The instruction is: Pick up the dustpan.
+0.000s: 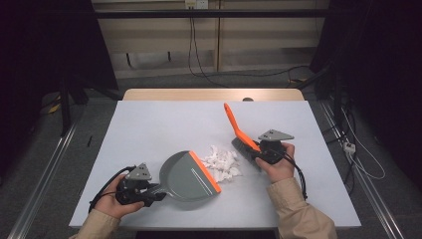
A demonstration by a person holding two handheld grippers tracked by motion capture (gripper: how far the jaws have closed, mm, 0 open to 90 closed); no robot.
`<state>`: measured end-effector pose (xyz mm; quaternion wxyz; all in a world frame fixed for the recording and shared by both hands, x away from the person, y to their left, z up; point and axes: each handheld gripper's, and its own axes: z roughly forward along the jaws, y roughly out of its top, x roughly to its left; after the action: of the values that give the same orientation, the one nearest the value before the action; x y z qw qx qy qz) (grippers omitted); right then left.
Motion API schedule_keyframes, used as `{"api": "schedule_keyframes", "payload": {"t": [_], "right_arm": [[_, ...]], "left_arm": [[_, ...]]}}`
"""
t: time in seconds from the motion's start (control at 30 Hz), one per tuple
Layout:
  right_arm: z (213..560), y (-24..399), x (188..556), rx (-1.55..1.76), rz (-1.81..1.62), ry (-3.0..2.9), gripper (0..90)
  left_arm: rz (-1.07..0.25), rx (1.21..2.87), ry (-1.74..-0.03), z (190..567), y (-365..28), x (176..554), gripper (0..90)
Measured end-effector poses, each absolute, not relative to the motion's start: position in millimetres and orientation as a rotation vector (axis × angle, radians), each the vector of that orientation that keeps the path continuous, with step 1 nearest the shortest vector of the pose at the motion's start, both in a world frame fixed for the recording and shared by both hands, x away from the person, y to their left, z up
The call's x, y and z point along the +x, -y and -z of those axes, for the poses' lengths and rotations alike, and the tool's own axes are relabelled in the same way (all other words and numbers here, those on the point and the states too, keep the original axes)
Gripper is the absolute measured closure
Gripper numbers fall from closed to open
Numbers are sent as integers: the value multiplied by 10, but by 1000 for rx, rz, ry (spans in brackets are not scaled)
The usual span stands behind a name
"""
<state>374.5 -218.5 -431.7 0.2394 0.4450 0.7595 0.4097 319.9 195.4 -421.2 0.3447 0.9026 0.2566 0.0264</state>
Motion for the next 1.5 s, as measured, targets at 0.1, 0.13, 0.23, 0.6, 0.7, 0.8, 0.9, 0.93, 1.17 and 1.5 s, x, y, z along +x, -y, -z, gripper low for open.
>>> {"api": "schedule_keyframes", "payload": {"t": [0.1, 0.13, 0.23, 0.6, 0.7, 0.8, 0.9, 0.93, 1.17, 1.5], "right_arm": [[4333, 2160, 3718, 1224, -1149, -2082, 709], [4331, 2142, 3704, 1216, -1144, -2083, 709], [4340, 2081, 3669, 1202, -1137, -2073, 710], [4355, 1902, 3580, 1140, -1109, -2068, 711], [4357, 1892, 3570, 1138, -1105, -2063, 711], [4363, 1904, 3567, 1145, -1116, -2055, 711], [4366, 1900, 3566, 1151, -1125, -2053, 711], [4368, 1895, 3567, 1152, -1126, -2051, 711], [4377, 1858, 3541, 1158, -1136, -2043, 711], [4373, 1720, 3492, 1148, -1133, -2041, 710]], "left_arm": [[-52, 2331, -675, 4227, -1965, 3208, 620], [-48, 2328, -672, 4232, -1970, 3211, 619], [-45, 2330, -673, 4239, -1971, 3215, 618], [-14, 2334, -664, 4216, -1934, 3203, 621], [-11, 2326, -672, 4190, -1951, 3189, 621], [-7, 2329, -677, 4180, -1993, 3176, 622], [-8, 2326, -672, 4190, -2026, 3182, 621], [-4, 2332, -669, 4191, -2022, 3187, 621], [2, 2330, -670, 4196, -1957, 3193, 621], [11, 2341, -667, 4202, -1863, 3223, 621]]}}
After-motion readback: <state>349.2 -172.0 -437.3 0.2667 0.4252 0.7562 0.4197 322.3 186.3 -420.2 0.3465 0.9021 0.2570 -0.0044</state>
